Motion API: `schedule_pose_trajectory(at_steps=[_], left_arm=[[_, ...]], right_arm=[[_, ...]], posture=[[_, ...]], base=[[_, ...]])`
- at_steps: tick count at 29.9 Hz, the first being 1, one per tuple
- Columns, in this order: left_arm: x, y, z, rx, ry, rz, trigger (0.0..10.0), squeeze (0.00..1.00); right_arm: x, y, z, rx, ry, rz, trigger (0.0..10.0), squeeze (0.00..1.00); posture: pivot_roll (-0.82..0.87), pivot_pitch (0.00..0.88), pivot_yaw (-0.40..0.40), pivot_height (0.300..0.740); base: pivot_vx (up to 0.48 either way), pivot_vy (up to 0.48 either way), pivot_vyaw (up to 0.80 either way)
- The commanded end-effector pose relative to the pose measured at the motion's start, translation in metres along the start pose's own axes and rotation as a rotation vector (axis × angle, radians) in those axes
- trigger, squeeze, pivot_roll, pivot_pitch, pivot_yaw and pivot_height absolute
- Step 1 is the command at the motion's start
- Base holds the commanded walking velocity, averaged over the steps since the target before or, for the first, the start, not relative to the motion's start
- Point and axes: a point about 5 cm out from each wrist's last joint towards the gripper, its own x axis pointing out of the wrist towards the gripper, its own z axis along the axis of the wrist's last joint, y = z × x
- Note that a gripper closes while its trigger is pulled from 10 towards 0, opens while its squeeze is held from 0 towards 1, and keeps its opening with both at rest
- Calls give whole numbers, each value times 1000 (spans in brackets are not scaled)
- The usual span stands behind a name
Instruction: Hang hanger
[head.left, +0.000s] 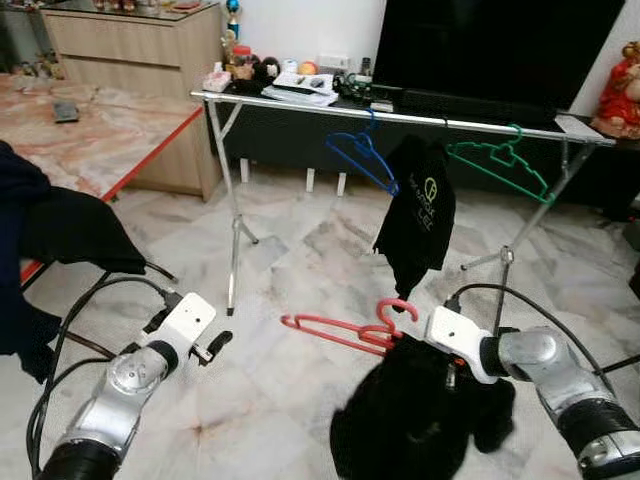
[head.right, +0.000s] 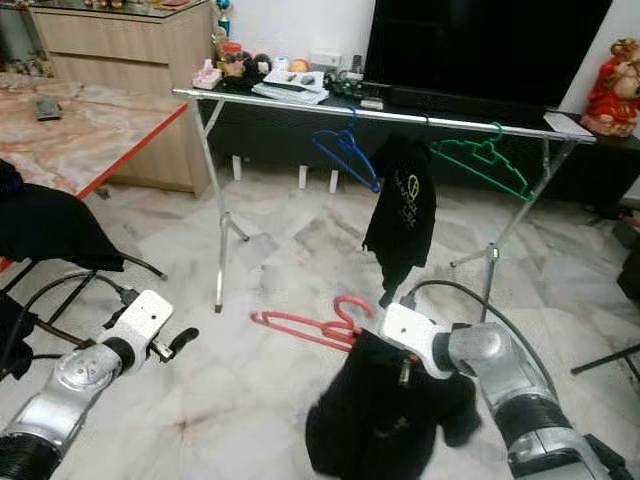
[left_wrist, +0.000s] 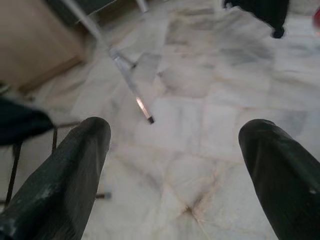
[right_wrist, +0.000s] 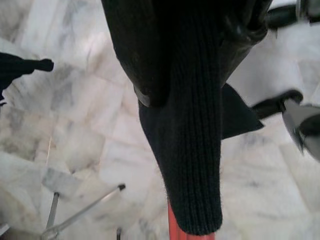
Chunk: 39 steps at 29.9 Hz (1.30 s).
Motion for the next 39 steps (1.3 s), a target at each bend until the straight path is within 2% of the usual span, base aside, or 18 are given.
schedule_pose_trajectory(at_steps=[1, 2, 4, 12, 16, 20, 22, 24, 30, 32, 39], left_arm=[[-1, -10, -17, -39, 41, 9, 10000, 0], [-1, -10, -17, -39, 41, 9, 10000, 0], [-2, -20, -25, -56, 49, 0, 10000, 0], [-3, -34, -38, -57, 66, 47, 10000, 0], [-1, -41, -38, -40, 41, 57, 10000, 0], [0, -46, -36, -23, 24, 52, 10000, 0], [0, -52, -36, 13, 17, 28, 10000, 0], [1, -55, -35, 6, 6, 19, 10000, 0], [2, -56, -35, 45, 3, 15, 10000, 0], [1, -57, -37, 48, 3, 9, 10000, 0], [1, -58, -39, 62, 12, 1, 10000, 0]], right_arm=[[-4, -16, 28, -32, -107, -58, 0, 0], [-4, -16, 28, -32, -107, -58, 0, 0], [1, -15, 43, -43, -164, -43, 0, 0], [12, -16, 77, -90, -251, -25, 0, 0], [20, -10, 92, -114, -288, 24, 0, 0], [25, -9, 100, -118, -298, 22, 0, 0], [31, -8, 109, -114, -310, 19, 0, 0], [40, -3, 124, -112, -345, 35, 0, 0], [53, 2, 143, -88, -369, 11, 0, 0], [60, 6, 156, -77, -387, 5, 0, 0], [63, 8, 173, -81, -419, 6, 0, 0]], posture=[[-17, 0, -79, 740], [-17, 0, -79, 740], [-16, 0, -80, 740], [-12, 0, -92, 740], [-10, 0, -99, 740], [-12, 0, -103, 740], [-12, 0, -104, 740], [-4, 0, -108, 740], [7, 0, -114, 740], [11, 0, -117, 740], [15, 0, -123, 740]], base=[[0, 0, 0], [0, 0, 0], [0, 0, 0], [0, 0, 0], [0, 0, 0], [0, 0, 0], [0, 0, 0], [0, 0, 0], [0, 0, 0], [0, 0, 0], [0, 0, 0]])
